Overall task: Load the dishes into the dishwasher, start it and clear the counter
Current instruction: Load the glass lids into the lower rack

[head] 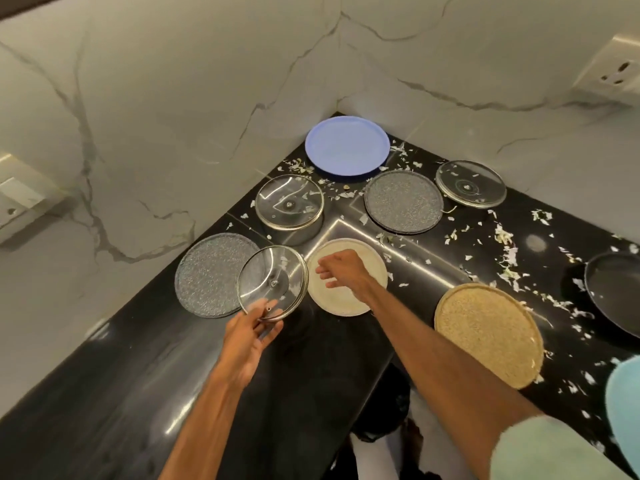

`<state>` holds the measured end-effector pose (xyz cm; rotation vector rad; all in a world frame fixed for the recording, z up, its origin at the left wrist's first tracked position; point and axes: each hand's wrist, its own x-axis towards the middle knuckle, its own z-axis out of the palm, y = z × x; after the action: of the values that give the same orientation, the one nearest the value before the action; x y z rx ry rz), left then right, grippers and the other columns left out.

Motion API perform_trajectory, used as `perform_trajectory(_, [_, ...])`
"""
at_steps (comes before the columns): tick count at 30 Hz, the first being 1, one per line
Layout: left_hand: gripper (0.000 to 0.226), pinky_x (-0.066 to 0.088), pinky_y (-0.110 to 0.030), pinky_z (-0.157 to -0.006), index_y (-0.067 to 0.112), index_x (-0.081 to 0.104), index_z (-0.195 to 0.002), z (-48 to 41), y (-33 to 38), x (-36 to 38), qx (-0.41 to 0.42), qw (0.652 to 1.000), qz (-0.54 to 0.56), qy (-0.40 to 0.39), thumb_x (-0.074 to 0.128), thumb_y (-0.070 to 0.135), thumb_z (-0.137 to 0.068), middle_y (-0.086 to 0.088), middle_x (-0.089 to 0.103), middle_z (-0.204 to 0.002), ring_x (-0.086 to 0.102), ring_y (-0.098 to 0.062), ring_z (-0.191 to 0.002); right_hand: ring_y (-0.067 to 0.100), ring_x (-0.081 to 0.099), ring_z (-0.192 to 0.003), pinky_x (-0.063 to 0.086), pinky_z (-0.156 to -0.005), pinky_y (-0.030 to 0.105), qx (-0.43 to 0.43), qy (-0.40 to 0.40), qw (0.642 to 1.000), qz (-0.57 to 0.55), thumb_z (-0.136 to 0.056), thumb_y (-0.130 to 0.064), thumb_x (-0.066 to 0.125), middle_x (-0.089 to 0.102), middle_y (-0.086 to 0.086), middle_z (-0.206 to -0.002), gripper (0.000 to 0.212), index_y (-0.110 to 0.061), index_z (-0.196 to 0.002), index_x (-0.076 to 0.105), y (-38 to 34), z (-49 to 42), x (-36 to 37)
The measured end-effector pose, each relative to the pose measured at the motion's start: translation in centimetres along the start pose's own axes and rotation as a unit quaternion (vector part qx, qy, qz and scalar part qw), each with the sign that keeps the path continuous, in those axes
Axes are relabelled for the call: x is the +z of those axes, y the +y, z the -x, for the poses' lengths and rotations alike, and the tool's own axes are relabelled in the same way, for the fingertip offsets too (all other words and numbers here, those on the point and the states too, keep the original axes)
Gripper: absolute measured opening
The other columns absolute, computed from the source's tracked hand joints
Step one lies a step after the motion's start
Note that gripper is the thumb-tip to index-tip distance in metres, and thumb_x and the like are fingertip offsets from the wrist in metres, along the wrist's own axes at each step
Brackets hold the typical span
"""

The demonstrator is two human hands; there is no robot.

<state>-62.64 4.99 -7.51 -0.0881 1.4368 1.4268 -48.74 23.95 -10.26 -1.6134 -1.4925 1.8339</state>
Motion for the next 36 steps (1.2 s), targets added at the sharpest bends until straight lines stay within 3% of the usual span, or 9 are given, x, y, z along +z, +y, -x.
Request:
perform_trajectory(6, [0.026,0.062,-0.034,-0.082,-0.001,0.063,-0.122,-0.9,2.4,-0.2,-0.017,0.999,0.028,0.013,0.056,0.010,-0.100,-0.018,0.072,-0.118,0.071,-0.024,-0.101,0.023,0.064,-0.089,0.057,-0.084,0.035,0.061,-0.019,0.988,-0.141,-0.096,-0.025,0.068,0.066,0.013,-0.099,0.017,-0.012,-0.086,0.062,-2.4,-5.8,3.3])
perform_trajectory(8, [0.025,0.060,-0.036,-0.085,-0.001,0.064,-0.120,-1.4,3.0,-0.4,-0.016,0.999,0.018,0.020,0.056,0.011,-0.100,-0.017,0.072,-0.117,0.074,-0.022,-0.095,0.020,0.064,-0.090,0.057,-0.075,0.029,0.073,-0.005,0.982,-0.176,-0.095,-0.030,0.070,0.064,0.011,-0.102,0.027,-0.006,-0.101,0.063,-2.7,-8.0,4.1])
perform_trajectory(11, [0.026,0.058,-0.038,-0.088,0.001,0.064,-0.122,-2.1,3.7,-0.4,-0.008,1.000,-0.008,0.018,0.053,0.012,-0.101,-0.015,0.073,-0.117,0.072,-0.023,-0.100,0.027,0.065,-0.106,0.059,-0.085,0.033,0.089,0.024,0.969,-0.227,-0.092,-0.034,0.072,0.060,0.019,-0.128,0.061,0.002,-0.136,0.048,-3.1,-11.1,4.9])
perform_trajectory(14, [0.026,0.059,-0.037,-0.085,-0.001,0.063,-0.122,-2.6,4.0,-0.1,-0.005,0.999,-0.028,0.019,0.051,0.009,-0.102,-0.016,0.073,-0.115,0.075,-0.022,-0.094,0.026,0.067,-0.097,0.060,-0.087,0.035,0.097,0.054,0.956,-0.272,-0.091,-0.031,0.073,0.065,0.018,-0.120,0.058,0.001,-0.134,0.052,-3.7,-13.4,5.7])
perform_trajectory(18, [0.027,0.059,-0.038,-0.085,0.000,0.063,-0.122,-2.9,3.7,0.1,-0.006,0.999,-0.045,0.017,0.054,0.008,-0.099,-0.016,0.073,-0.116,0.074,-0.024,-0.096,0.025,0.071,-0.088,0.056,-0.057,0.025,0.091,0.031,0.946,-0.310,-0.098,-0.011,0.062,0.070,0.020,-0.115,0.031,-0.001,-0.127,0.055,-5.2,-14.6,6.4])
perform_trajectory(21, [0.026,0.059,-0.040,-0.084,0.001,0.063,-0.122,-2.6,3.6,0.0,-0.007,0.999,-0.051,0.017,0.054,0.008,-0.098,-0.016,0.073,-0.115,0.075,-0.026,-0.097,0.022,0.070,-0.060,0.044,-0.043,0.018,0.095,0.032,0.940,-0.325,-0.099,0.001,0.049,0.074,0.021,-0.106,0.019,-0.003,-0.117,0.054,-6.3,-13.8,6.1])
perform_trajectory(25, [0.022,0.063,-0.037,-0.074,0.000,0.062,-0.118,-1.9,3.6,-0.6,-0.009,0.998,-0.060,0.012,0.051,0.003,-0.099,-0.017,0.075,-0.109,0.076,-0.023,-0.084,0.018,0.066,-0.062,0.044,-0.054,0.022,0.067,0.000,0.932,-0.356,-0.100,-0.005,0.053,0.077,0.015,-0.096,0.008,-0.007,-0.107,0.056,-5.2,-10.3,4.3])
perform_trajectory(31, [0.027,0.056,-0.048,-0.086,0.005,0.062,-0.105,0.1,3.9,0.5,0.081,0.977,-0.198,-0.017,0.061,0.028,-0.091,-0.011,0.075,-0.089,0.067,-0.025,-0.083,0.029,0.076,-0.092,0.061,-0.088,0.044,-0.005,-0.009,0.930,-0.367,-0.088,0.000,0.070,0.077,0.012,-0.101,0.044,-0.007,-0.127,0.052,0.8,-1.2,-0.5])
perform_trajectory(36, [0.019,0.062,-0.040,-0.072,0.005,0.061,-0.100,2.1,3.7,3.9,0.177,0.926,-0.314,-0.111,0.054,0.022,-0.100,-0.014,0.073,-0.088,0.071,-0.028,-0.076,0.026,0.077,-0.090,0.064,-0.077,0.041,-0.075,0.107,0.967,-0.217,-0.092,0.003,0.063,0.078,0.009,-0.103,0.035,-0.017,-0.120,0.058,4.2,6.3,-8.0])
